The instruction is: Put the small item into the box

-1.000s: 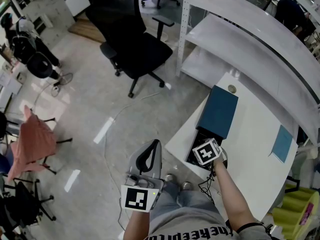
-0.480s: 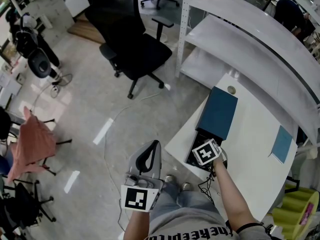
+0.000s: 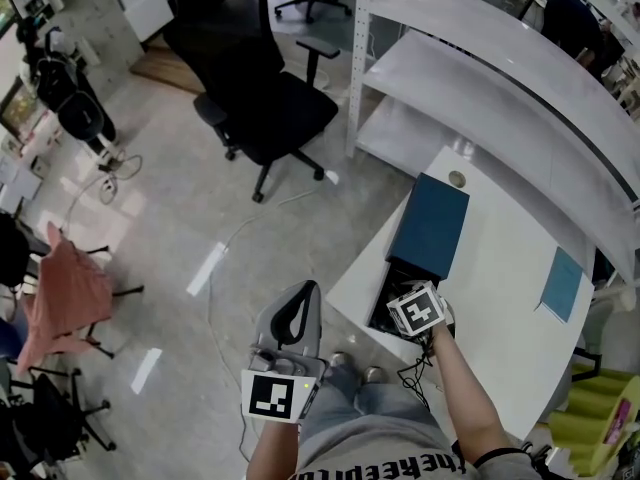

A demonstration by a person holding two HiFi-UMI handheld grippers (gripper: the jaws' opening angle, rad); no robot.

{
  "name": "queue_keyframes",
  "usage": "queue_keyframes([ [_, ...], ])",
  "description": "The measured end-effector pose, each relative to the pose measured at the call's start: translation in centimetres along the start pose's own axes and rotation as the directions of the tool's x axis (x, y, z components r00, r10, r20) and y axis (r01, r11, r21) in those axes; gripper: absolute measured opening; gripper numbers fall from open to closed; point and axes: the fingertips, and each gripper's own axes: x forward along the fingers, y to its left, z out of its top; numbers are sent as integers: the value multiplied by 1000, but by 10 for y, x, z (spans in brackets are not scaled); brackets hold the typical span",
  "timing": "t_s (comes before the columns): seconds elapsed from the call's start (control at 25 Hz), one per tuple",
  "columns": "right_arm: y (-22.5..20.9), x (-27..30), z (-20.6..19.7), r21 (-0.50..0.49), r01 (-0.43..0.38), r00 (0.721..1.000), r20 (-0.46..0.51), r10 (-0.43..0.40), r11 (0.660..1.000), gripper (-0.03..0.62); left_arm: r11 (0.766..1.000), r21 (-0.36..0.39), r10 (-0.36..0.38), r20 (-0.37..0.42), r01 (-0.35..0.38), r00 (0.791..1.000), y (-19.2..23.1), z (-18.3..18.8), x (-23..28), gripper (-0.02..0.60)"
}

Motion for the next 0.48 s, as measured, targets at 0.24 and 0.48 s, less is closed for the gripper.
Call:
queue_keyframes([
  [0.24,0,-20,6,55,-22,991,133,15,998,2,999,6,-37,5,37,999,-13,1,8,17],
  [0.48,7,-46,13,72,-63,960,277,41,995,2,997,13,-75,-4,76,997,-29,1,14,17],
])
